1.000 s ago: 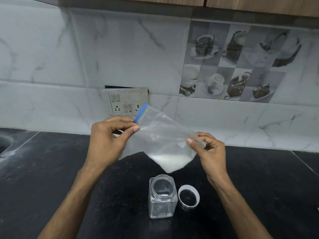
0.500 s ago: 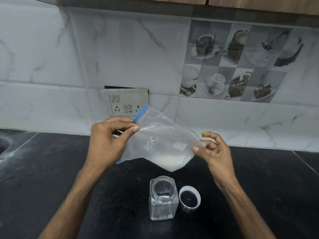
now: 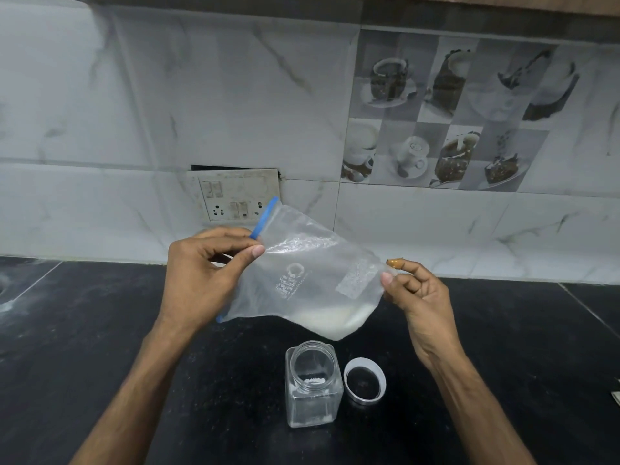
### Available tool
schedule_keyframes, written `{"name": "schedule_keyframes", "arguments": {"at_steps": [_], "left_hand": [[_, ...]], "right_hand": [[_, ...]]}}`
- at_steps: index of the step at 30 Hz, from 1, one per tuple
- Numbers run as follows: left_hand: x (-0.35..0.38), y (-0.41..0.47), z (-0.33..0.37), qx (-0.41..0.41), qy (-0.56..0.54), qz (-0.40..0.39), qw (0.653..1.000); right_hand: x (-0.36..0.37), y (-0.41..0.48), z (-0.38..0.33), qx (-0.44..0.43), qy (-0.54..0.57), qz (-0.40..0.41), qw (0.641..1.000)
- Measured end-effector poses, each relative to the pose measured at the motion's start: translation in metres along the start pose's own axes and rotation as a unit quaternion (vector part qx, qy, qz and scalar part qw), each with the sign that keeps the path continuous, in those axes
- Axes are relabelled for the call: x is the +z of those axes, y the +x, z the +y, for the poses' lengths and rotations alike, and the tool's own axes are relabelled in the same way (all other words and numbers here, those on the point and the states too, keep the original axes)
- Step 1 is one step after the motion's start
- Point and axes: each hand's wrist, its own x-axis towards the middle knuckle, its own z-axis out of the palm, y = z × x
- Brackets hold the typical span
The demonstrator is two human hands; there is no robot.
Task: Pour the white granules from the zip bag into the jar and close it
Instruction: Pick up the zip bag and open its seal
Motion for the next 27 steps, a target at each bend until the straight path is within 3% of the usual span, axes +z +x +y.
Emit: {"name": "schedule_keyframes", "arguments": {"at_steps": [5,9,14,18,27], "left_hand": [[0.006,-0.002,0.0,-0.013,-0.014,-0.008,1.0],[0.01,-0.003,-0.004,-0.019,-0.014,-0.012,1.0],[0.02,-0.008,-0.004,-0.015,-0.01,-0.028,0.999],[0.026,-0.01,-0.006,-0.025,-0.023,-0.022,0.999],[0.051,-0.032,-0.008,-0.058,-0.066,-0.04,0.995]], "right_hand": [[-0.004,0.001,0.005,-0.013,-0.049,0.009,0.999],[-0.008,0.0,0.005,-0.023,-0.02,0.045,0.999],[-0.007,-0.001,0.011,-0.036,-0.034,0.026,0.998],[-0.017,0.003,0.012,-0.051,-0.033,0.07,0.996],[-0.041,-0.003,0.013,-0.079,-0.228,0.045,0.969]]}}
